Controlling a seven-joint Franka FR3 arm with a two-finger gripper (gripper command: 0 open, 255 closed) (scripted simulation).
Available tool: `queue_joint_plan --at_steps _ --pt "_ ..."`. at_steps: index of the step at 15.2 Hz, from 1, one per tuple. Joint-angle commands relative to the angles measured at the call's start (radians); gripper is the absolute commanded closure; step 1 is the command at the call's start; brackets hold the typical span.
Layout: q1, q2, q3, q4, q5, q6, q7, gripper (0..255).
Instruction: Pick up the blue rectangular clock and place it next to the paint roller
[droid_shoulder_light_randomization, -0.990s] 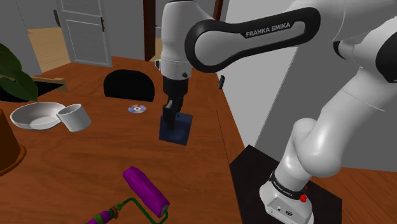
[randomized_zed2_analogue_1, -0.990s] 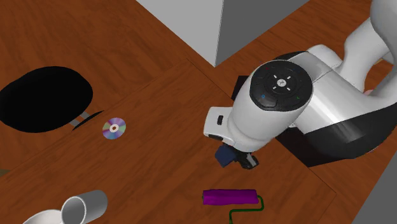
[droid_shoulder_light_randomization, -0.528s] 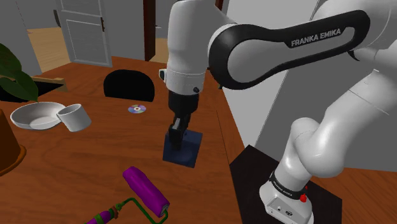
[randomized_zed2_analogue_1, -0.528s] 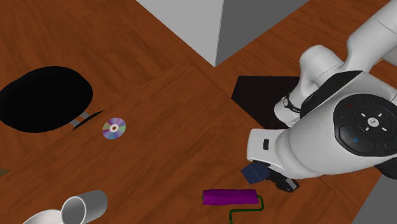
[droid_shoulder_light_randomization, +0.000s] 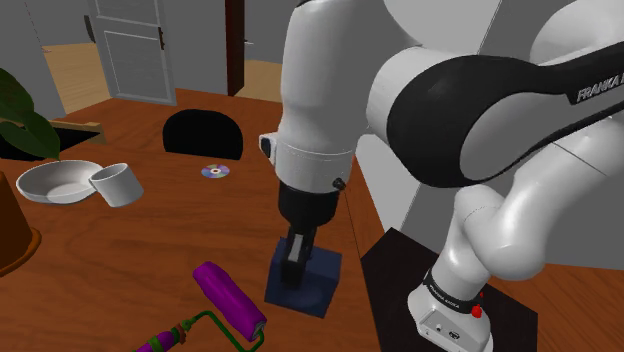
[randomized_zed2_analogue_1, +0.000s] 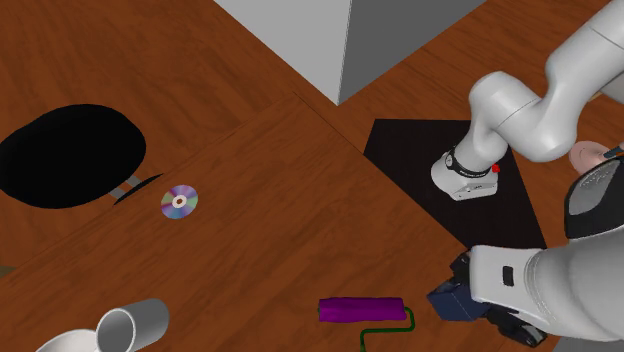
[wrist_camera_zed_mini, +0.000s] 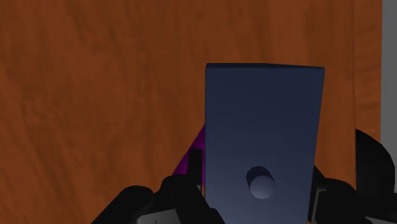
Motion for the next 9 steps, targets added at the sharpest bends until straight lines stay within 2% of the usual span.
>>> queue_joint_plan --at_steps 1,7,9 --pt "0.019 -0.002 0.034 0.003 0.013 0.001 0.049 255" --pt "0.069 0.021 0.146 0.046 0.037 -0.001 0.204 255" --pt "0.069 0.027 0.152 0.024 0.037 0.027 0.205 255"
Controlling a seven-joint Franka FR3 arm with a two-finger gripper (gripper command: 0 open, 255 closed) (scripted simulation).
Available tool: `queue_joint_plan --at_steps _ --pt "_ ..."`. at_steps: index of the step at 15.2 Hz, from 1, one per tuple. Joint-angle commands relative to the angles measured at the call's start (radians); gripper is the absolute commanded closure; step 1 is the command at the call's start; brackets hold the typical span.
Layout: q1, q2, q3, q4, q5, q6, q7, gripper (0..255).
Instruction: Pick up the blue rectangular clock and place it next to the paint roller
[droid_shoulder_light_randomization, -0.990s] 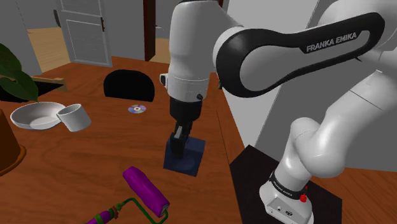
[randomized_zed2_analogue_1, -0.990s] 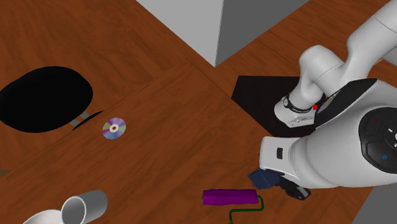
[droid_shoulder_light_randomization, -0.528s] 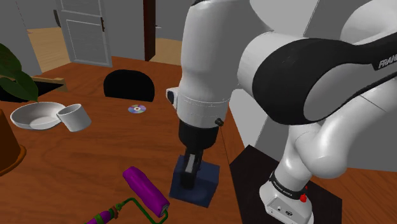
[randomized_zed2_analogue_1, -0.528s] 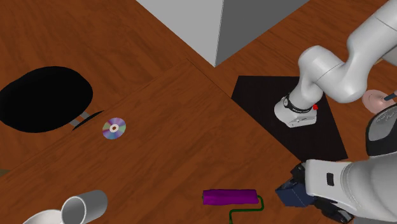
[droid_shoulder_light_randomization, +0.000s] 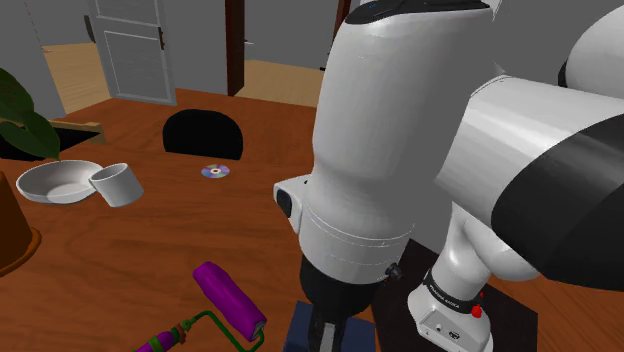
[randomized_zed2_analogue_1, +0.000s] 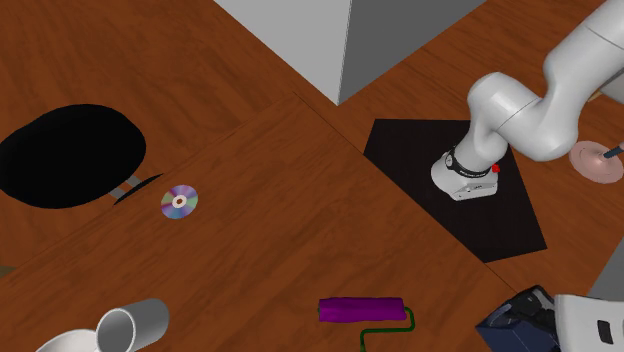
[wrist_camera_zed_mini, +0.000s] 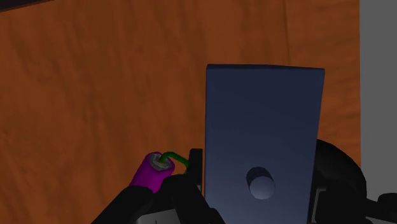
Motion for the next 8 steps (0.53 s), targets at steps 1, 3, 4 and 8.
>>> queue_joint_plan --at_steps 1,3,4,8 --pt "0.002 0.007 0.01 -0.015 0.001 0.022 0.009 255" --pt "0.002 0.015 0.016 -0.035 0.0 0.05 0.01 255" --pt "0.002 0.019 0.019 -0.045 0.0 0.064 0.011 255" --pt "0.0 0.039 0.033 -0.084 -0.004 0.121 0.016 255"
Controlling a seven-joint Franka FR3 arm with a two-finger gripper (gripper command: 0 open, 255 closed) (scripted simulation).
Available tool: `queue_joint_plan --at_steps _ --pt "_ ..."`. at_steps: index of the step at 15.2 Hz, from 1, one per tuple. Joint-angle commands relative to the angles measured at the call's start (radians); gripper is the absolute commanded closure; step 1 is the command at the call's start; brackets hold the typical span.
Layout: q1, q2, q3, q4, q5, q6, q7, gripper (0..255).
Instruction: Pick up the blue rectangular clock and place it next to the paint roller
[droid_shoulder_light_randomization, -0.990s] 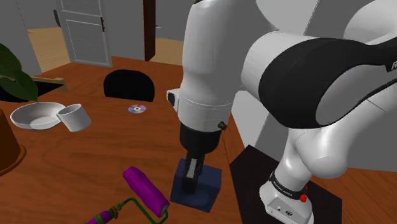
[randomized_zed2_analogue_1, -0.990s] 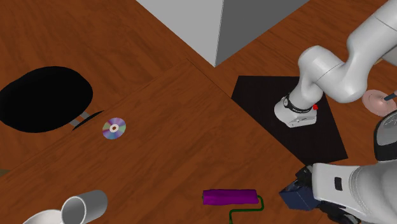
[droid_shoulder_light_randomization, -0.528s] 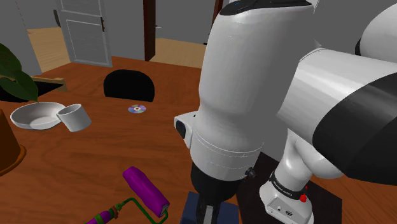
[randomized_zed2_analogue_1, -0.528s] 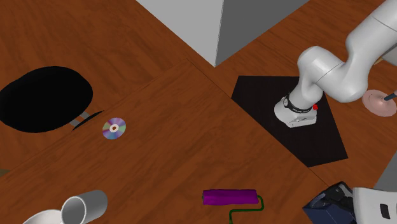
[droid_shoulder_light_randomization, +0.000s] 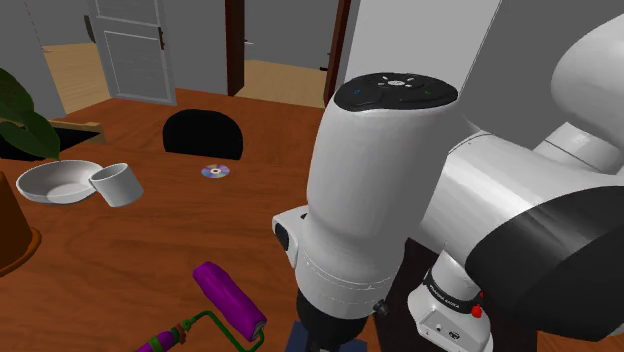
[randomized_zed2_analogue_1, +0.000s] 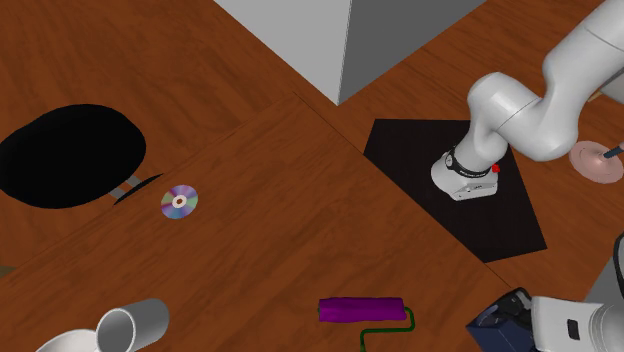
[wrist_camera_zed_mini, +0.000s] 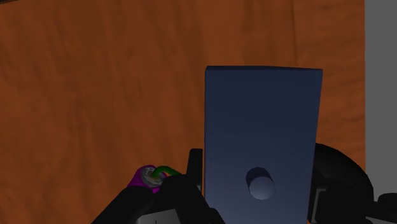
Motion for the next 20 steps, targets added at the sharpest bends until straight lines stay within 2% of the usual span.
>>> queue_joint_plan --at_steps 1,12,20 --pt "-0.001 0.012 0.007 -0.016 -0.003 0.028 0.004 255" --pt "-0.014 0.098 0.05 -0.104 -0.037 0.191 0.035 255" --pt "-0.03 0.187 0.08 -0.152 -0.094 0.314 0.079 255"
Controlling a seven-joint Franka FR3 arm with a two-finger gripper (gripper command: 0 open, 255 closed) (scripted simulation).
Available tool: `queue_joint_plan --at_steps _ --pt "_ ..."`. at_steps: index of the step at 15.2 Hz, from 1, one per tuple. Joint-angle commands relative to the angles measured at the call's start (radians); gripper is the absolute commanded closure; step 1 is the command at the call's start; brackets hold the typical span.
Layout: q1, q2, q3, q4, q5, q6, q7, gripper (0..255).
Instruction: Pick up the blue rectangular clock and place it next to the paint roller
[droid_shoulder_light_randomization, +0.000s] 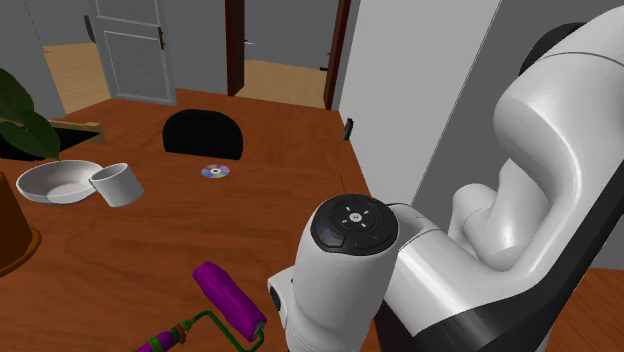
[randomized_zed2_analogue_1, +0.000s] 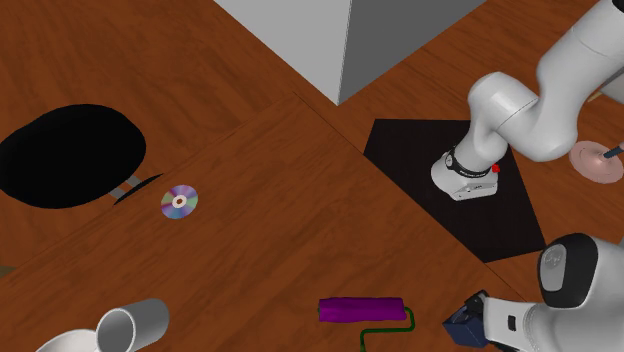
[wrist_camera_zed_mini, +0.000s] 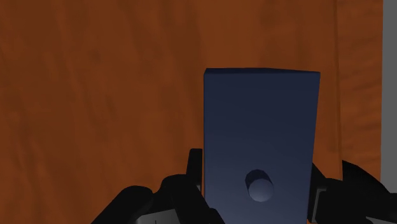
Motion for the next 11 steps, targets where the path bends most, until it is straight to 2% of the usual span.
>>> queue_joint_plan --at_steps 1,10,11 --pt "-0.005 0.028 0.007 -0.008 -0.022 0.031 0.016 255" --pt "-0.007 0.041 0.01 -0.012 -0.033 0.046 0.024 255" --pt "-0.007 0.041 0.01 -0.013 -0.032 0.046 0.024 0"
